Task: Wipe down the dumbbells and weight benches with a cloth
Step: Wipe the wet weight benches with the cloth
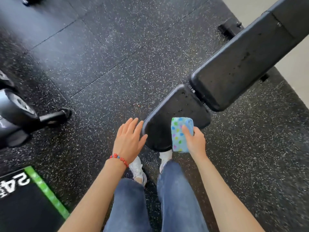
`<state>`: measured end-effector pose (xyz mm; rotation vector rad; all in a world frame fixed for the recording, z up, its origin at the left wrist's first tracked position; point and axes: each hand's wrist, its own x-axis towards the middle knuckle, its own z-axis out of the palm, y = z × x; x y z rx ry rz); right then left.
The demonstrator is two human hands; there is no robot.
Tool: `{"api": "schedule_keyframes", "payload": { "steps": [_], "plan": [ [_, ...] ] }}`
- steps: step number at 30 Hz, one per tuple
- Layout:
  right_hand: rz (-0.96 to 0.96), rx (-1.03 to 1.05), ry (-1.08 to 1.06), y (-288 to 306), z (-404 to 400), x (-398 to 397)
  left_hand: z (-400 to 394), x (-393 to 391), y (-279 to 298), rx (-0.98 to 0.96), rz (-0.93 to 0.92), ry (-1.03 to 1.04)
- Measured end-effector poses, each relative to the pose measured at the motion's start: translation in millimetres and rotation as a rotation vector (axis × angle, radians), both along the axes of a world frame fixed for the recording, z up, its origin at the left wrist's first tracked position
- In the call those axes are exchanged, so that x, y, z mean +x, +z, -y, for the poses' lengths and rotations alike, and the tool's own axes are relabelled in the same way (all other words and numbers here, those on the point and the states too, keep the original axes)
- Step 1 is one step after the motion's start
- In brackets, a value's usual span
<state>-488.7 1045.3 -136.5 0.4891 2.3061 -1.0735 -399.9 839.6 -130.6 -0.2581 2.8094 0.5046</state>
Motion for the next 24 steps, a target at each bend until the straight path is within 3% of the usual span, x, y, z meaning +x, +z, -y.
{"api": "schedule_keyframes", "payload": {
  "steps": [11,24],
  "plan": [
    [0.010,0.036,0.311,-107.6,-22.3,-39.7,-60.5,13.6,-101.1,-0.063,-0.020,0.242],
    [-0.361,0.278,0.502,-176.8,-21.8,-41.7,-116.1,31.9,-201.7,-0.156,-0.069,0.490]
  ]
}}
